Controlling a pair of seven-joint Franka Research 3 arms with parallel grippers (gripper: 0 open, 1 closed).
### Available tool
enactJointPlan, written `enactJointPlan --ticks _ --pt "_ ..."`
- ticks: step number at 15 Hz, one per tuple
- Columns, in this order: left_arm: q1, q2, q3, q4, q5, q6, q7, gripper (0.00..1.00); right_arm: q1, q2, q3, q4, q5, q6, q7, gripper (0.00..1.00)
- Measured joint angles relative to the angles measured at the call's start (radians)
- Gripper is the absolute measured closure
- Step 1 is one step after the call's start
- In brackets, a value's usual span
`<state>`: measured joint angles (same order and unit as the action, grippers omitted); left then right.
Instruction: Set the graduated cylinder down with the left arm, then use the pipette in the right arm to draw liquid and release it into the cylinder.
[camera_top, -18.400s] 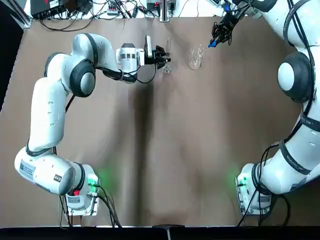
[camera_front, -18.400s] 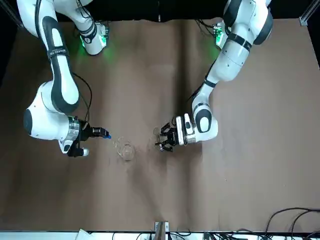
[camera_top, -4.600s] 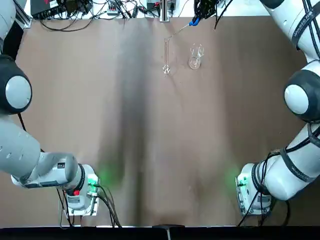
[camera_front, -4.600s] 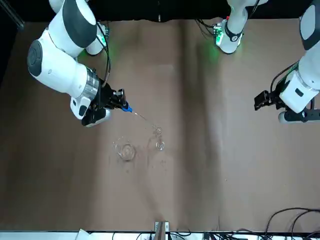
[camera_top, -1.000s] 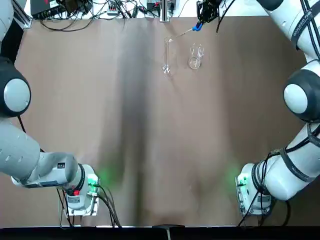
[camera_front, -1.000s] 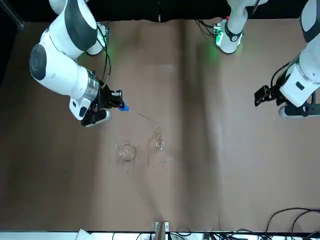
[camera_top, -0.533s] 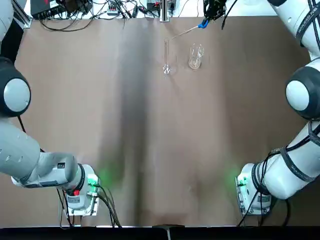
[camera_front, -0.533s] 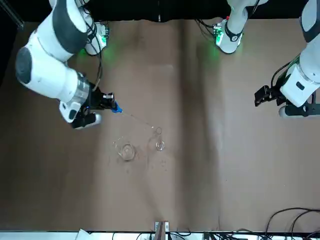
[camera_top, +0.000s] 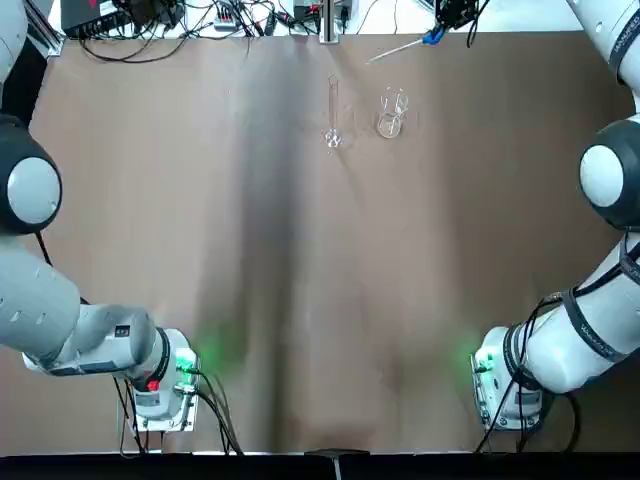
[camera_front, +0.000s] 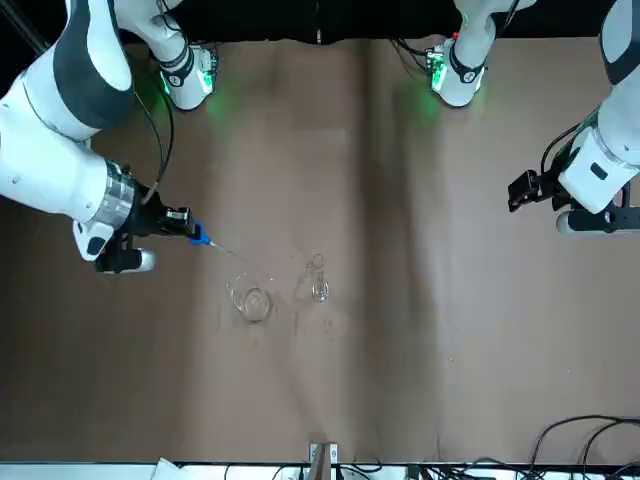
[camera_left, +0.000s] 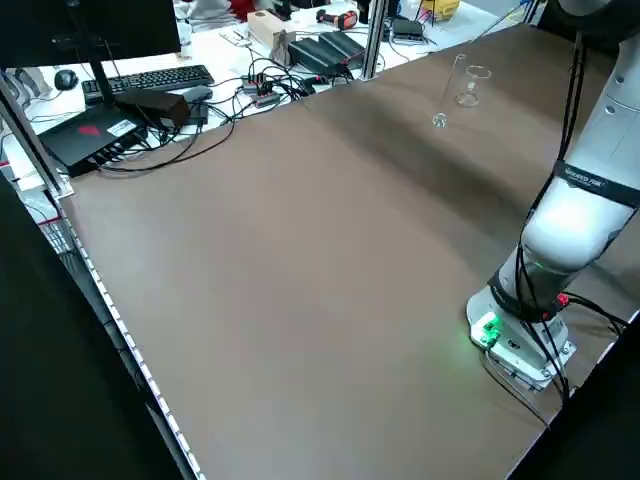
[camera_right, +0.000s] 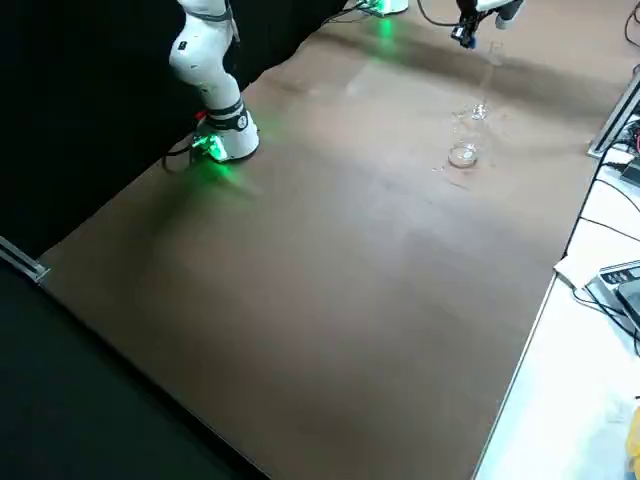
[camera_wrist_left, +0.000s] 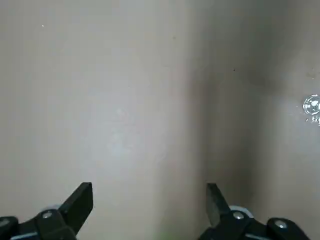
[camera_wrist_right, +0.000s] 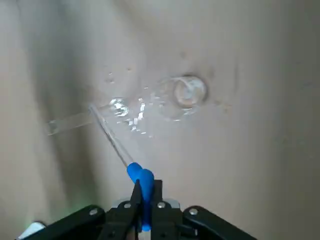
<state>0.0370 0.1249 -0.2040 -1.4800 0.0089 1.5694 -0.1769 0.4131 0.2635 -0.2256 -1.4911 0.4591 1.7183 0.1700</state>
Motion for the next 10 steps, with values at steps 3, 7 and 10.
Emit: enactJointPlan --ticks 3,7,10 --pt "-0.001 0.0 -0.002 0.0 0.0 -0.001 0.0 0.0 -0.005 0.002 0.0 -0.002 -0.088 -0.005 0.0 0.92" --pt "-0.001 0.0 -0.002 0.0 0.0 -0.001 0.0 0.0 -0.005 0.005 0.001 -0.008 -0.178 -0.007 0.001 0.92" --pt "-0.001 -0.003 -0.002 0.001 0.0 -0.001 0.0 0.0 -0.003 0.017 0.004 -0.02 -0.226 -0.006 0.001 0.92"
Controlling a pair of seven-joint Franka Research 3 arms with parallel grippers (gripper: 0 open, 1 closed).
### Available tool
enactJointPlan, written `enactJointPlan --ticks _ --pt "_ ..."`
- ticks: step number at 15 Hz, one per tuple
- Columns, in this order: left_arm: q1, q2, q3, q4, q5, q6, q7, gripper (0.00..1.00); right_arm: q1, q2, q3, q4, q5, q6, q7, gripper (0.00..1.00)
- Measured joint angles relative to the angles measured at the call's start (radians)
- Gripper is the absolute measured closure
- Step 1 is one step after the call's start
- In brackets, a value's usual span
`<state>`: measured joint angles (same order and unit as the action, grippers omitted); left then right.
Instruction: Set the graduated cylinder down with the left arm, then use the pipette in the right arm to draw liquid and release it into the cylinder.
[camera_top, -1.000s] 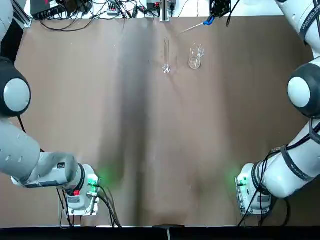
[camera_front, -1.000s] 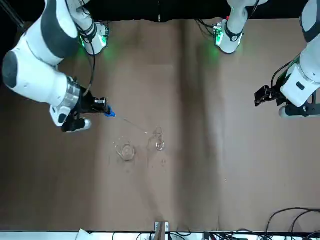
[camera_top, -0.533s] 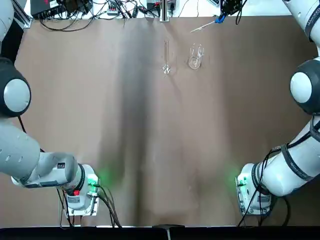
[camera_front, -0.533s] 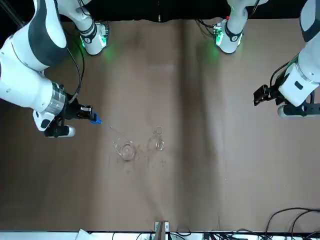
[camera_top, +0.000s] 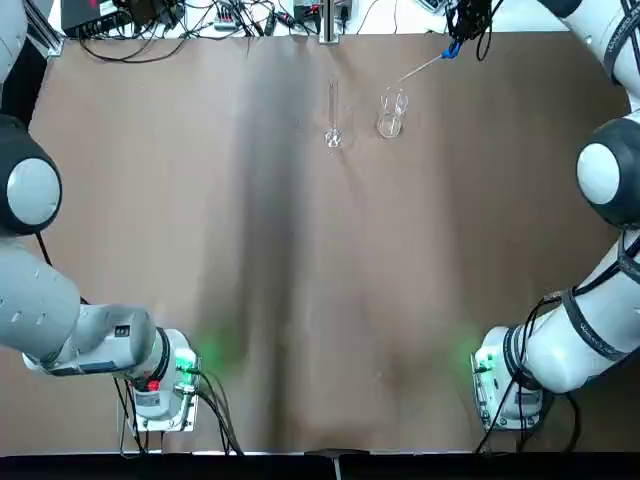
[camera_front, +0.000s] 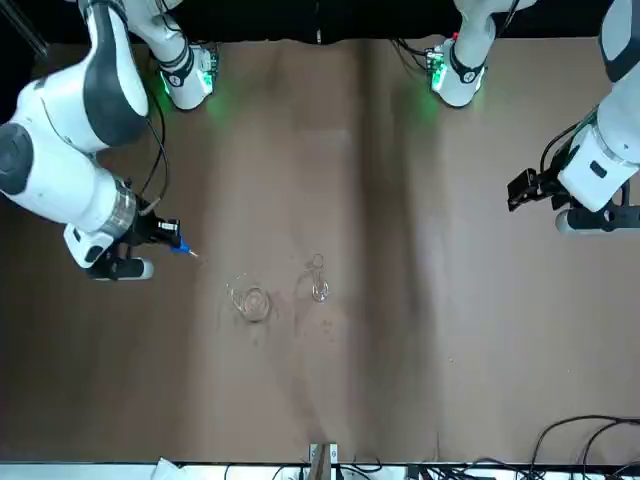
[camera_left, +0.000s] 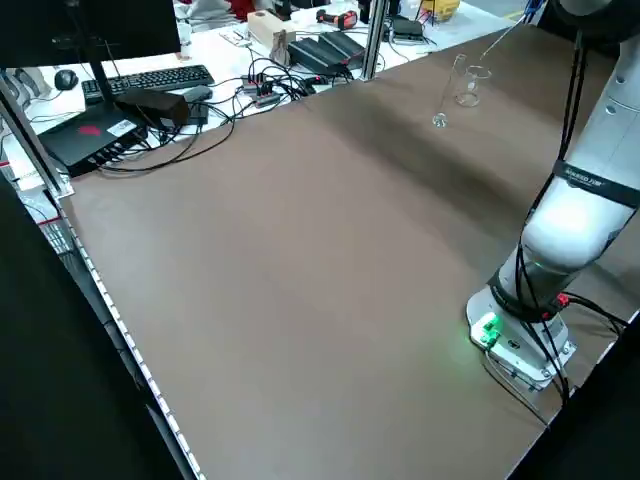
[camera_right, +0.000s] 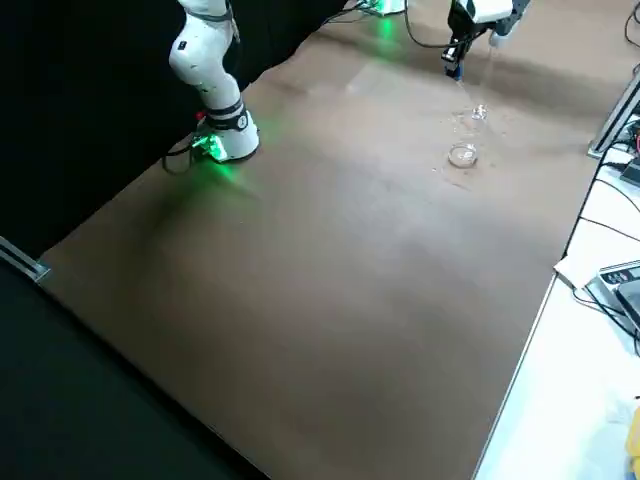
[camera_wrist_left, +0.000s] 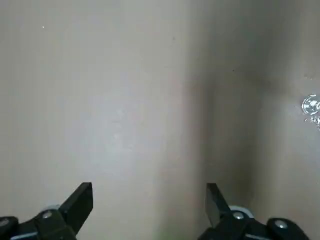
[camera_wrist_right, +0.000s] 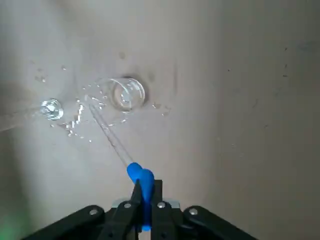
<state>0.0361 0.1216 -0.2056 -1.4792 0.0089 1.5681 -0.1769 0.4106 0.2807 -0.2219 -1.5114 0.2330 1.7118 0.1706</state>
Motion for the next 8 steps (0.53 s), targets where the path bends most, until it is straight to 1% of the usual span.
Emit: enactJointPlan --ticks 3,4,8 --pt "0.0 -0.015 0.0 0.0 0.0 -0.002 0.0 0.0 0.005 0.036 0.005 -0.002 -0.038 0.002 0.0 0.92" --pt "0.0 -0.02 0.0 0.0 0.0 -0.004 0.0 0.0 0.012 0.061 0.009 -0.002 -0.066 0.004 0.0 0.92" --pt "0.0 -0.02 0.0 0.0 0.0 -0.005 0.0 0.0 0.025 0.107 0.011 -0.002 -0.079 0.012 0.001 0.92"
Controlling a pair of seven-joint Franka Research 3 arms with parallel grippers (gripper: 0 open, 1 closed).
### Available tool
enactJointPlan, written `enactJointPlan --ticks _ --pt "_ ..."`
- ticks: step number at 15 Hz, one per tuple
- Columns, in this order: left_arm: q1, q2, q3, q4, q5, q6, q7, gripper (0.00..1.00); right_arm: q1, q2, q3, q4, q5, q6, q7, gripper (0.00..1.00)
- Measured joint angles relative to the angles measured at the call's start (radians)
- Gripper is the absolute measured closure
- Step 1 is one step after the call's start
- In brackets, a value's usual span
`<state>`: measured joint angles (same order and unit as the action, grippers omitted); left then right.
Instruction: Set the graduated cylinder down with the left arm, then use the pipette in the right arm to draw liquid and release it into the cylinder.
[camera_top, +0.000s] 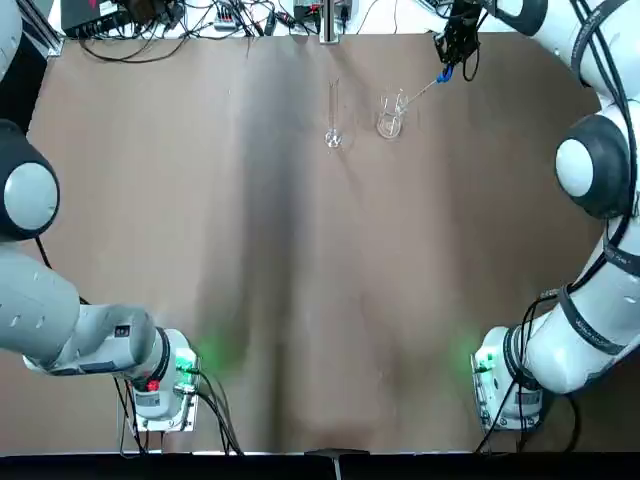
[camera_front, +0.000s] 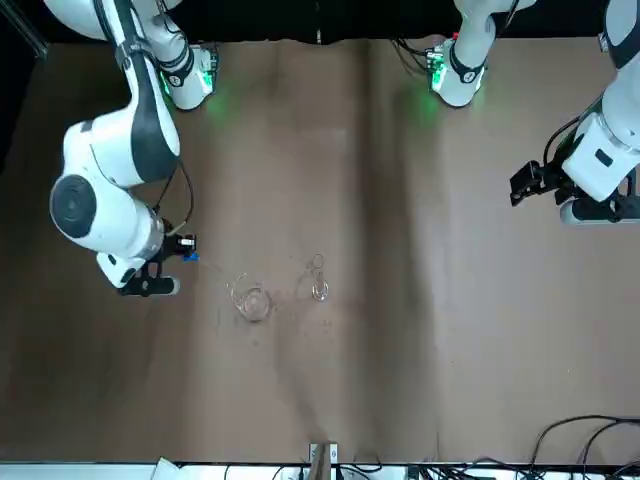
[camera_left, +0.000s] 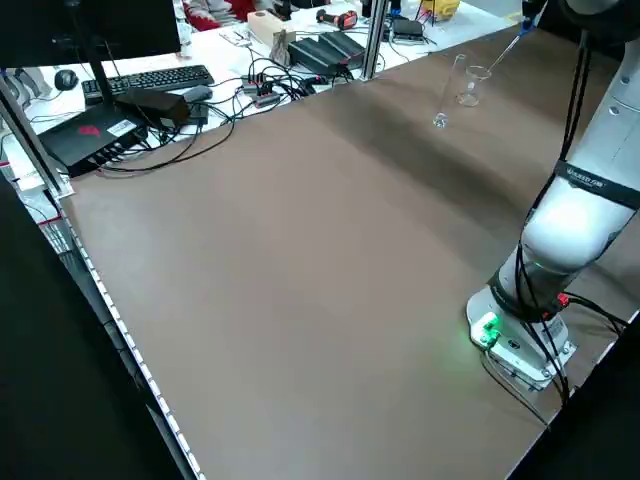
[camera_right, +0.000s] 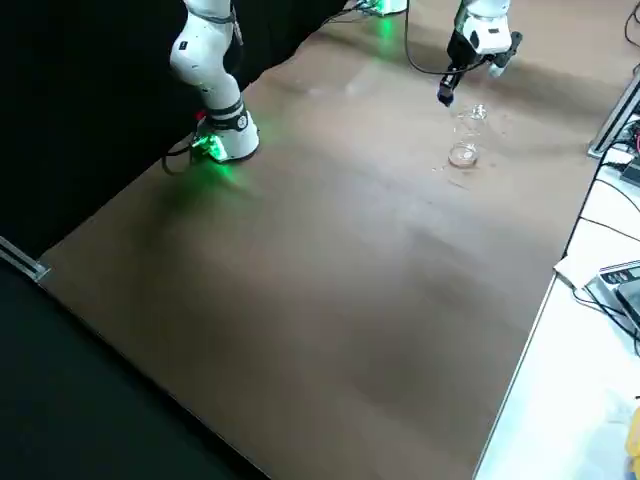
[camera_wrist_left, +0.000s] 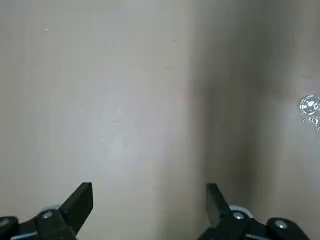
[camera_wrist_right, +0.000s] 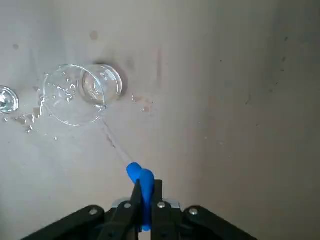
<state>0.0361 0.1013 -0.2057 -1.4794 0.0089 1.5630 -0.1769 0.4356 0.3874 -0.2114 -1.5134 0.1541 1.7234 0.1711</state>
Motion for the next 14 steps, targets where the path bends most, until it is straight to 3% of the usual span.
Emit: enactJointPlan --ticks 14 --pt "0.0 -0.004 0.001 0.0 0.002 -0.021 -0.005 0.0 0.076 0.11 0.001 0.0 -0.053 0.143 0.114 0.92"
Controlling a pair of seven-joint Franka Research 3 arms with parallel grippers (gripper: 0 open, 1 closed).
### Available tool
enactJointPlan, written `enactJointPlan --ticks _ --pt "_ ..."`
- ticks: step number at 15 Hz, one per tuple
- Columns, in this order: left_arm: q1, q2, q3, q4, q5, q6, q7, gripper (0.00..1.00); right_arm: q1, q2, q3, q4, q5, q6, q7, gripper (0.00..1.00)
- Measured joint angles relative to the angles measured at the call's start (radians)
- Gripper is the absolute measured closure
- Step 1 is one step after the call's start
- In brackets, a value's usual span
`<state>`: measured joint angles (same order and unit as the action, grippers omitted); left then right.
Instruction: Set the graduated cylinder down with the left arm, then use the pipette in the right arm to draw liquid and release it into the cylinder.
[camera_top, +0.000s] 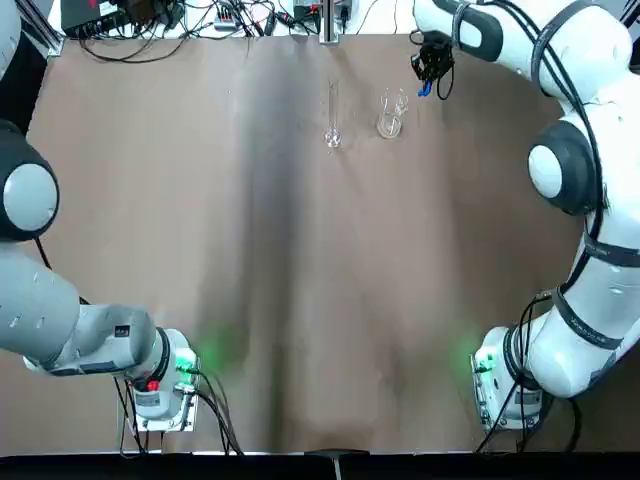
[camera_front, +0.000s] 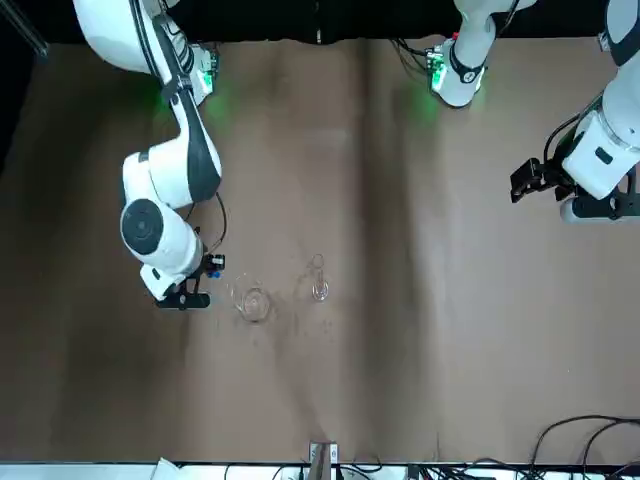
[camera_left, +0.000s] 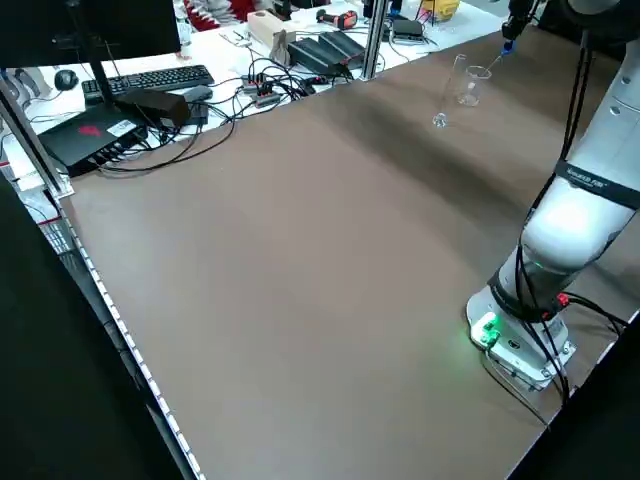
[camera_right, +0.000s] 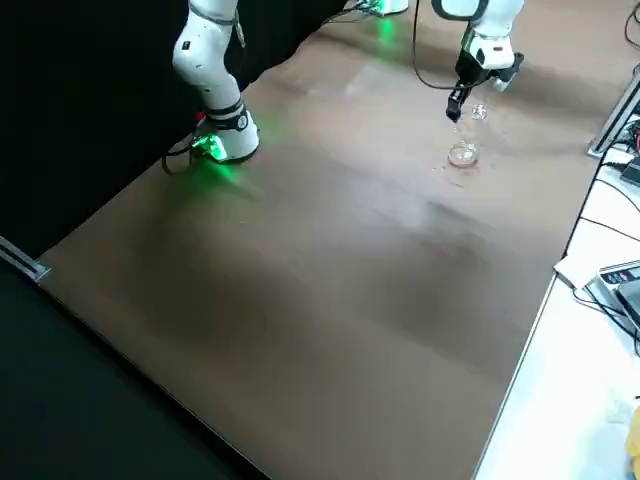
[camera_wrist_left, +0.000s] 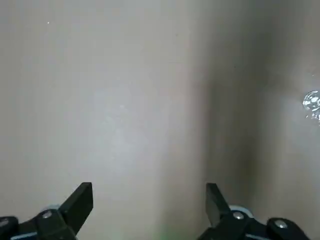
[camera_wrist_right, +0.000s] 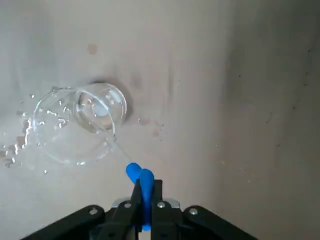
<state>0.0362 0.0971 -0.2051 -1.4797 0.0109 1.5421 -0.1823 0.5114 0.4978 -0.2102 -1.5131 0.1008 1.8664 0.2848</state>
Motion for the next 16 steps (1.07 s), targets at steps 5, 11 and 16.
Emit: enactJointPlan --ticks 5,11,16 --pt "0.0 0.0 0.002 -0.002 0.049 -0.019 -0.001 0.0 0.003 0.016 0.0 0.003 -0.004 0.011 0.021 0.92" --pt "-0.001 0.0 0.001 -0.003 0.07 -0.02 -0.001 0.0 0.004 0.016 -0.002 0.006 -0.005 0.011 0.021 0.49" --pt "-0.01 0.001 0.0 -0.008 0.08 -0.02 0.0 0.0 -0.003 0.006 -0.01 0.03 -0.005 -0.05 0.021 0.3"
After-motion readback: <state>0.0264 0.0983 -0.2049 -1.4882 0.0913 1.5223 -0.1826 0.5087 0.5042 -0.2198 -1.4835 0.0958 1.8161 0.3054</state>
